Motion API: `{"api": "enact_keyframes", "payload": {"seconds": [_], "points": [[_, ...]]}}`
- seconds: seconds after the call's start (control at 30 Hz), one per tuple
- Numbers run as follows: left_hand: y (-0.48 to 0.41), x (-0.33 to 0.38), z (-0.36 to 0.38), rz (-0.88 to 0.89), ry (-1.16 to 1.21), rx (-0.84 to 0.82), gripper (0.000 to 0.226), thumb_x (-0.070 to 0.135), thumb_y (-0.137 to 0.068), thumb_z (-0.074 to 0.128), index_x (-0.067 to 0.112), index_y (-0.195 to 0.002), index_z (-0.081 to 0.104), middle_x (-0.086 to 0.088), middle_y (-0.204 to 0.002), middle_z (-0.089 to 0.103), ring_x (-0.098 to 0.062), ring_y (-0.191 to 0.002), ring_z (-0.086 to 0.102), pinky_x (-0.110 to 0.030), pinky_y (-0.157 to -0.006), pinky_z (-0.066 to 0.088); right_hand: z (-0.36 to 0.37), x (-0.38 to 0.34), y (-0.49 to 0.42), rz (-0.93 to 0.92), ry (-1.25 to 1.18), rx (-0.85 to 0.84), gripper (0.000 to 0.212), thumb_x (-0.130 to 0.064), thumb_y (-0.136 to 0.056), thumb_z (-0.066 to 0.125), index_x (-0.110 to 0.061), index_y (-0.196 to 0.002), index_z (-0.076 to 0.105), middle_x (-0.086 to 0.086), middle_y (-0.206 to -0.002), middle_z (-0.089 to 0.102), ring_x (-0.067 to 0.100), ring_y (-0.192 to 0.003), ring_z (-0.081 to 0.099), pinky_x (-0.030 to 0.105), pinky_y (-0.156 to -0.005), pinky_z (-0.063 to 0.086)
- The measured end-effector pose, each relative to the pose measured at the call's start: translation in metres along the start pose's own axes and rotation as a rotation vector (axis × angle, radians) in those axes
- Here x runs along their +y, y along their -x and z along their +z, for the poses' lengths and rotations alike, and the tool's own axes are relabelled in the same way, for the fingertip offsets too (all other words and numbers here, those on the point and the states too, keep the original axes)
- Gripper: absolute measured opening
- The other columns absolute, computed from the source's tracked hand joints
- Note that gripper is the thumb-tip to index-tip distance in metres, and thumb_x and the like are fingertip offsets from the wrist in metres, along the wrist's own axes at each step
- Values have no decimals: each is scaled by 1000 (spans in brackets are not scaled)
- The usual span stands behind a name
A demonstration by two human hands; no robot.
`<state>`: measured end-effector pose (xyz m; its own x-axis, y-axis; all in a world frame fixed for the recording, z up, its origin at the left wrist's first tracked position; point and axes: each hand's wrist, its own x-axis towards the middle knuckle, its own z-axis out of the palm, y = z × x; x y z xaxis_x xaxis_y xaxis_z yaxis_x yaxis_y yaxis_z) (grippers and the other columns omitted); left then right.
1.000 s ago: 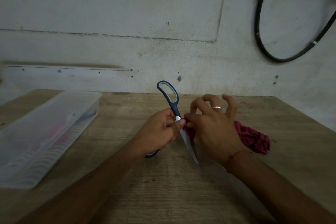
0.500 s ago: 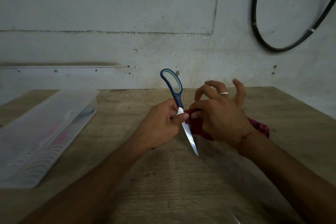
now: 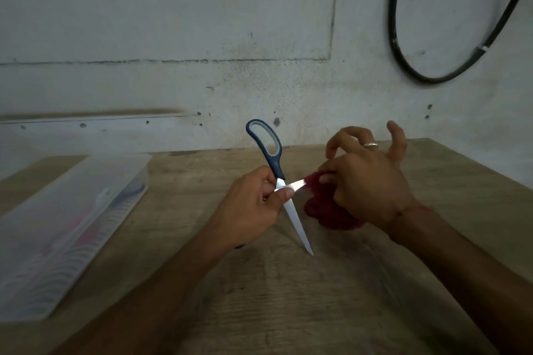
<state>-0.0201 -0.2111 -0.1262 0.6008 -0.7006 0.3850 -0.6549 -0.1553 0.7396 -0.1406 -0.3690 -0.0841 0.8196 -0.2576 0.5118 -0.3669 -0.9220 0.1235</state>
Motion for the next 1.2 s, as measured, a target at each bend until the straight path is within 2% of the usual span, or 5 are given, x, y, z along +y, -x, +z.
{"api": "enact_keyframes", "payload": {"seconds": [0.2, 0.43, 0.57, 1.0, 1.2], "points": [[9, -13, -8, -134, 60, 48, 20, 28, -96, 62, 17, -80, 59, -13, -73, 65, -11, -58, 54, -28, -57, 44, 3, 64, 14, 346, -118, 174, 16, -18, -84, 63, -25, -92, 76, -4, -106, 59, 22, -109, 49, 51, -107, 20], [8, -10, 1, -293, 174, 68, 23, 30, -96, 62, 7, -94, 60, 0, -58, 63, -8, -37, 43, -23, -37, 34, 26, -15, 18, -66, -391, 378, 16, -19, -89, 64, -19, -104, 70, 2, -95, 65, 21, -80, 61, 41, -77, 50], [10, -10, 3, -315, 231, 76, 20, 27, -97, 61, 12, -85, 55, 8, -48, 57, -4, -32, 39, -20, -35, 32, 40, -45, 23, -237, -514, 245, 17, -20, -92, 56, -14, -102, 68, 0, -100, 62, 13, -82, 57, 29, -71, 52], [16, -10, -1, -295, 266, -44, 15, 21, -98, 60, 10, -87, 57, 6, -52, 57, -10, -41, 43, -26, -38, 36, 41, -38, 18, -393, -400, 155, 33, -26, -88, 46, -11, -101, 72, 4, -99, 59, 20, -81, 57, 35, -59, 54], [15, -7, 1, -320, 240, -5, 15, 22, -95, 65, 10, -88, 61, 10, -45, 58, -1, -35, 44, -22, -37, 37, 44, -11, 5, -202, -386, 210, 18, 0, -77, 72, -3, -95, 75, 11, -88, 62, 27, -71, 61, 40, -58, 57]]}}
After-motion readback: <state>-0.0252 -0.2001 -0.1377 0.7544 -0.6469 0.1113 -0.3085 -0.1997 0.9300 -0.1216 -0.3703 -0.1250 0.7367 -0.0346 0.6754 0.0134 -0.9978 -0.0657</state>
